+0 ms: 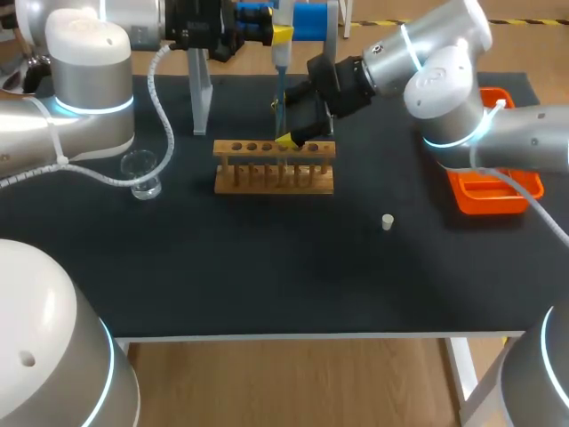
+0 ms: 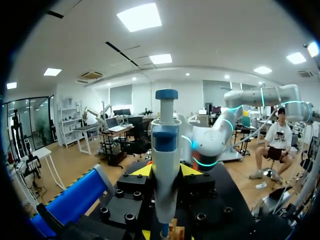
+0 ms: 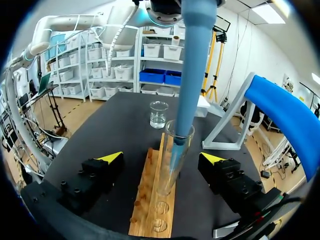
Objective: Invert the test tube, pick up the pipette, mount the tip to pipette, aspirate from beaker and dispense into the tube, eject the tip, return the pipette, and cap with the stopper.
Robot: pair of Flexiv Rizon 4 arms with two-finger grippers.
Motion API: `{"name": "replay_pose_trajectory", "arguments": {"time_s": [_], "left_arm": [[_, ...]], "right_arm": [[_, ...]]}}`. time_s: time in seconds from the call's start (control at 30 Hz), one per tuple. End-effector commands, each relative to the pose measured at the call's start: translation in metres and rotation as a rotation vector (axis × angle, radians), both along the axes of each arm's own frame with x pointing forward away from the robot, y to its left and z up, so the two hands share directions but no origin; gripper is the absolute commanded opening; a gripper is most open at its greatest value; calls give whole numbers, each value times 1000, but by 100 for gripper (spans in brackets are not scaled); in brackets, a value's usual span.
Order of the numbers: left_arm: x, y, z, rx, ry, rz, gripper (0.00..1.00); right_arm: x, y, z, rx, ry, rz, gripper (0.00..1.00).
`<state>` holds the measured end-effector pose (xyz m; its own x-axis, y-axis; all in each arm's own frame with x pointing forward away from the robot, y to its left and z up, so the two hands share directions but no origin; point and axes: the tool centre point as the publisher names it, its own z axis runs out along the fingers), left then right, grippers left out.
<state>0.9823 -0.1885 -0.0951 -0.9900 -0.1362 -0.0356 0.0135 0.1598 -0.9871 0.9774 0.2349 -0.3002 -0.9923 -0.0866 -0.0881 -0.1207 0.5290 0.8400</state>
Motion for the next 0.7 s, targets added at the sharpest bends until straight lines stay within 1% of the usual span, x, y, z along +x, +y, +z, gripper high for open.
{"name": "replay_pose_trajectory", "arguments": {"time_s": [0.03,0.43,0.7], "left_arm": [[0,2,5,3,-5,3,0],[-4,5,15,9,-22,19,0],[-5,2,25,15,-39,17,0]], "right_arm": [[1,0,0,0,0,2,100],[1,0,0,0,0,2,100],[1,0,0,0,0,2,100]]}}
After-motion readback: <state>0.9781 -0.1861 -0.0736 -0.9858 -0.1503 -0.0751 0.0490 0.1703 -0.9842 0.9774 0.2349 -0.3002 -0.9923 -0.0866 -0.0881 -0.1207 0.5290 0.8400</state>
